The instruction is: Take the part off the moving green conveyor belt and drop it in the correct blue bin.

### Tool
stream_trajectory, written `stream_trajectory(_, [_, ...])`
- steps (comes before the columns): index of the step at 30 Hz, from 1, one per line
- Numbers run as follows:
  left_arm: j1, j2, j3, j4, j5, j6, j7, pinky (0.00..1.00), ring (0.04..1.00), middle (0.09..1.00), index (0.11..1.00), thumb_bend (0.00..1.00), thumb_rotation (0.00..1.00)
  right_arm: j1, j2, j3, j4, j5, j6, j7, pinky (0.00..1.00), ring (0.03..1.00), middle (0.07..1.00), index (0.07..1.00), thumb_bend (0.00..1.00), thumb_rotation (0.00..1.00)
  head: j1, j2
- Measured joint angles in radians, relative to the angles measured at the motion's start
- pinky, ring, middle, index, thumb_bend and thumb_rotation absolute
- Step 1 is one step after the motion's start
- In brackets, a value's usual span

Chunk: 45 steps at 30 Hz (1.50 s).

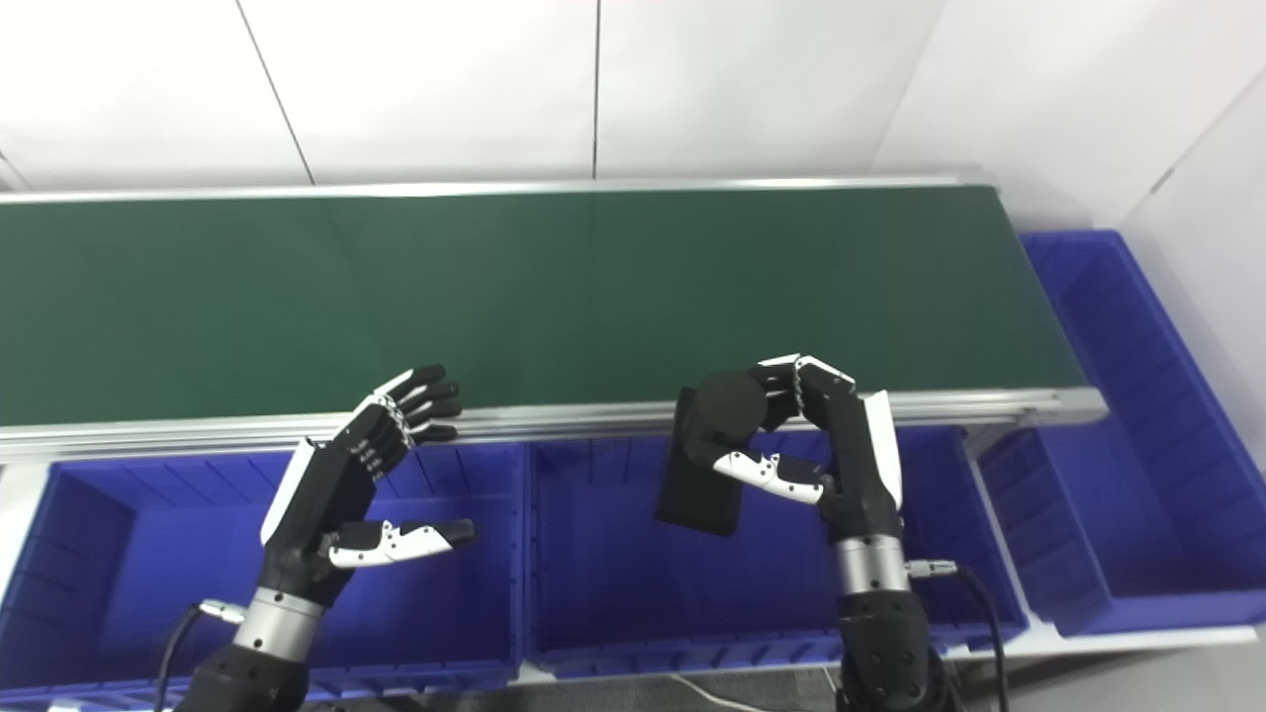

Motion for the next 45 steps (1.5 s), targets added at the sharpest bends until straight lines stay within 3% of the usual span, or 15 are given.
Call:
stream_trajectory(12, [0.001, -0.016, 0.015, -0.006, 0.0, 0.017, -0.003, 0.69, 0.775, 0.806, 0.827, 0.7, 0.08, 0.005, -0.001, -0.006, 0.15, -0.01, -0.065, -0.022, 0.33, 0.424, 0.485, 0.497, 0.52, 0.0, -0.018, -0.011])
stream_trajectory(21, [0.001, -0.016, 0.028, -0.006, 0.002, 0.016, -0.01, 0.69, 0.771, 0.805, 0.826, 0.7, 0.07, 0.0, 0.006, -0.004, 0.239, -0.025, -0.074, -0.041, 0.33, 0.416, 0.494, 0.502, 0.52, 0.0, -0.015, -0.02])
stream_trajectory(36, [0.001, -0.016, 0.034, -0.004, 0.002, 0.015, -0.026, 0.7, 0.773, 0.81, 0.833, 0.7, 0.05, -0.006, 0.014, -0.005, 0.253, -0.021, -0.074, -0.06, 0.34, 0.42, 0.498, 0.501, 0.52, 0.0, -0.002, -0.023])
stream_trajectory(45, [0.004, -0.02, 0.035, -0.001, 0.003, 0.015, -0.029, 0.7, 0.78, 0.815, 0.831, 0.71, 0.07, -0.039, 0.005, 0.005, 0.351, -0.086, -0.075, -0.083, 0.35, 0.416, 0.504, 0.514, 0.52, 0.0, 0.006, -0.026])
